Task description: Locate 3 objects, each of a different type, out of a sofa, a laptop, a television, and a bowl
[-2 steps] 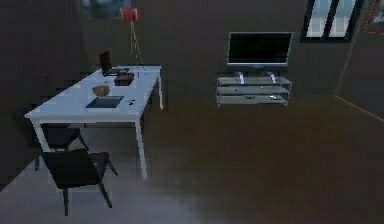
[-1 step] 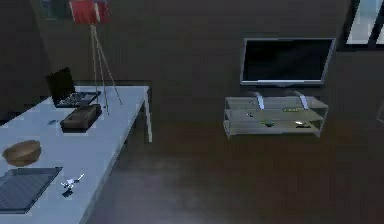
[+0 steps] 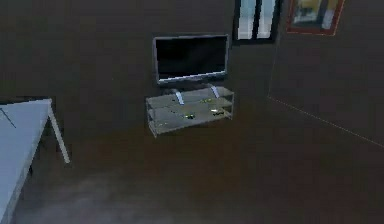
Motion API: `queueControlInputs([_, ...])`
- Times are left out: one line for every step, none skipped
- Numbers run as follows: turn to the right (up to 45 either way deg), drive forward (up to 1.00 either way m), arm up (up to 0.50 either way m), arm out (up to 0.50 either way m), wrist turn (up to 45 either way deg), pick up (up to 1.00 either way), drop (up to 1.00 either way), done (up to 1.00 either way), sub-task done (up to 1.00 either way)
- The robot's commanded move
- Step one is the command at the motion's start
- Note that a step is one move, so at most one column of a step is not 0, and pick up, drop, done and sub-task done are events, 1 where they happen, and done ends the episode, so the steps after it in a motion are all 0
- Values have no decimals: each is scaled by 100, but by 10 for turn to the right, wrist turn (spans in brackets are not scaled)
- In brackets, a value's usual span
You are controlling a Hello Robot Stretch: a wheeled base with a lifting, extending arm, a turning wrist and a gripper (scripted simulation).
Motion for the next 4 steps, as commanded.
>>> queueControlInputs([0, 5, 0, 0, 0, 0, 0, 0, 0])
queueControlInputs([-450, 0, 0, 0, 0, 0, 0, 0, 0])
queueControlInputs([-240, 0, 0, 0, 0, 0, 0, 0, 0])
queueControlInputs([0, 0, 0, 0, 0, 0, 0, 0, 100])
